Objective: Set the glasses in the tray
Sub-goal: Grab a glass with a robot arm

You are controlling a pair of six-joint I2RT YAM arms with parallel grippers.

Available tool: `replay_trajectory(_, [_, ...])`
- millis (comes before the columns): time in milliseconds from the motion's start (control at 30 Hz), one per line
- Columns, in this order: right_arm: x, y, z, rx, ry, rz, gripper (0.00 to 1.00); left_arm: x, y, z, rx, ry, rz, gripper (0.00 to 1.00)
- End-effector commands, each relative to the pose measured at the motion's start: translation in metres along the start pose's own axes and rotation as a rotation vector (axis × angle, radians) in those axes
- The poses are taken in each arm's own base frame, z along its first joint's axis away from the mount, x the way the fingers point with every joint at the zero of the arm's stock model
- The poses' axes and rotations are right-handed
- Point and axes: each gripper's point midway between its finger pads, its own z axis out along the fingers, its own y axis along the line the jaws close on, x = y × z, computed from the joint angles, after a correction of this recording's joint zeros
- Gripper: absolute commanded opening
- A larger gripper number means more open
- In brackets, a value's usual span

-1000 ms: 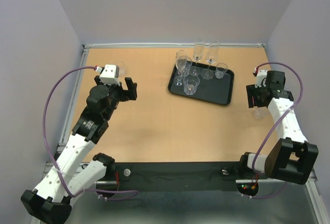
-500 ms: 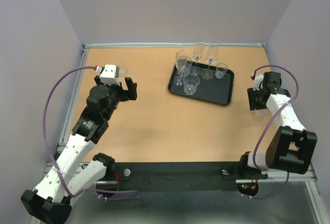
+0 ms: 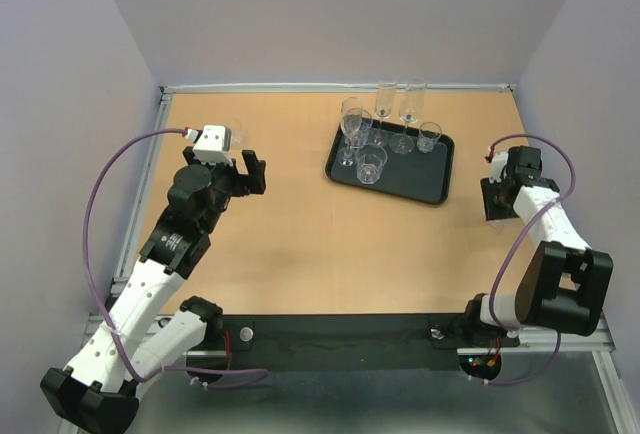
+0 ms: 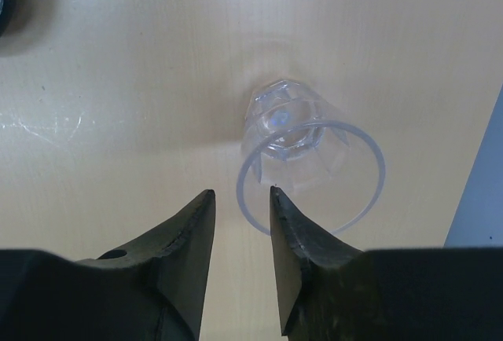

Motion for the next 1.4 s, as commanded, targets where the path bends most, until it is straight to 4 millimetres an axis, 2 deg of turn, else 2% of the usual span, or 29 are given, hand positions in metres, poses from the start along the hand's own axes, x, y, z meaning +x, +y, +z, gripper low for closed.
replay_trajectory(0, [-0.004,-0.007,0.004,0.031,-0.022,0.014,0.38,-0.01,-0.001,-0.002,0.008,-0.046,0.007,0.99])
replay_trajectory(500, [-0.016,-0.003,0.002,-0.018,-0.067,-0.07,0.01,-0.009,0.001,-0.001,0.001,-0.043,0.008,0.99])
replay_trajectory(633, [-0.032,0.004,-0.009,-0.07,-0.144,-0.106,0.01,-0.009,0.001,-0.001,-0.002,-0.043,0.008,0.99])
replay_trajectory(833, [-0.062,0.01,-0.038,-0.118,-0.291,-0.157,0.01,-0.01,0.002,-0.001,-0.003,-0.047,0.007,0.99])
replay_trajectory(1000, [-0.079,0.034,-0.056,-0.252,-0.401,-0.215,0.0,-0.008,0.002,0.0,-0.006,-0.038,0.009,0.99])
replay_trajectory(1033, [-0.08,0.033,-0.056,-0.25,-0.403,-0.22,0.0,-0.007,0.002,0.001,-0.006,-0.037,0.009,0.99])
replay_trajectory(1133, [-0.087,0.049,-0.064,-0.341,-0.453,-0.246,0.0,-0.008,0.003,0.001,-0.01,-0.039,0.008,0.99])
replay_trajectory(1367, [-0.107,0.061,-0.071,-0.433,-0.497,-0.277,0.0,-0.006,0.005,0.003,-0.021,-0.031,0.01,0.99])
